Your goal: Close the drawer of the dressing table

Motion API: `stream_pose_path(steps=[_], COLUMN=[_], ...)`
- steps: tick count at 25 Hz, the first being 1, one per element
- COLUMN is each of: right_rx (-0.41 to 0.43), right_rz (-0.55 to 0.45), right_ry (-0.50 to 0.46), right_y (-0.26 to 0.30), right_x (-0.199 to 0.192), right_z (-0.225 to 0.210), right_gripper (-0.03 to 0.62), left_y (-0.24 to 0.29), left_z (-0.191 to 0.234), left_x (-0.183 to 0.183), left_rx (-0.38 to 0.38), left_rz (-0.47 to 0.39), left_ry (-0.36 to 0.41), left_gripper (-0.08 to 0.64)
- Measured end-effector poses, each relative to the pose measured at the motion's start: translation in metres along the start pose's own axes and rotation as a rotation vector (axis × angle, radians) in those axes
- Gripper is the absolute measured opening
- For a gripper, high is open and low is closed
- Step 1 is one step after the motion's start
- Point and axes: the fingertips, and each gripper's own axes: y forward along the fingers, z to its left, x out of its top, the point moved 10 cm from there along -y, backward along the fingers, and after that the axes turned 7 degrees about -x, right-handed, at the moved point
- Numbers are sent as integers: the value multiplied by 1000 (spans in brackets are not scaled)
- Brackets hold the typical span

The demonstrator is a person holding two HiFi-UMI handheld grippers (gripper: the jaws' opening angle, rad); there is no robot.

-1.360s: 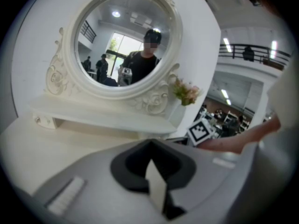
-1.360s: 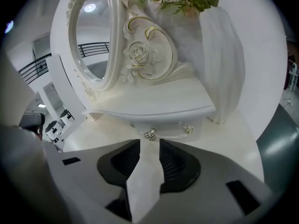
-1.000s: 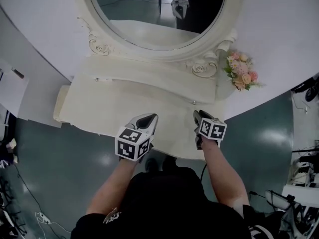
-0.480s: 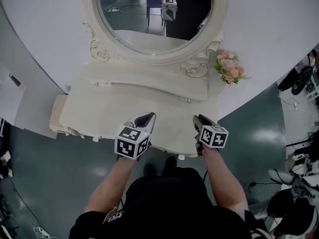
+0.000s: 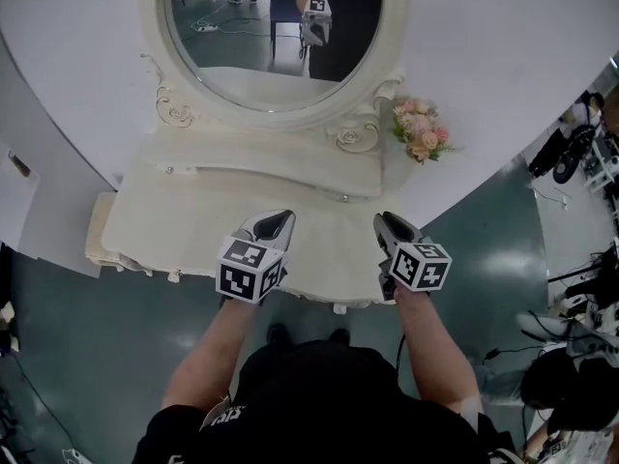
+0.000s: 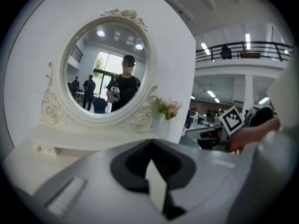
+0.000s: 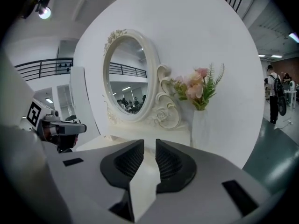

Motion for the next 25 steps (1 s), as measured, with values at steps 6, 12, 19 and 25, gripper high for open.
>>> stream_pose_path(steps=[6,12,19,25], right_rx=[69,109,194,200], right_rz=[-56,-124,-193,-306], right_ry=[-20,-24,-83,-135], right_y=[-27,-43,-61,-87], right_x=[20,35,51,73], right_z=[-37,-74,-95,-102], right_gripper=[48,-3,-6,-6], left_y=[35,61,64,62], left_z=[-34,-66,-88,-91], left_x=[19,30,35,57], left_rx=[13,48,109,134], left_rz=[-12,-17,-35,-45], left_ry=[20,16,-16,76], left_gripper=[8,8,8,8])
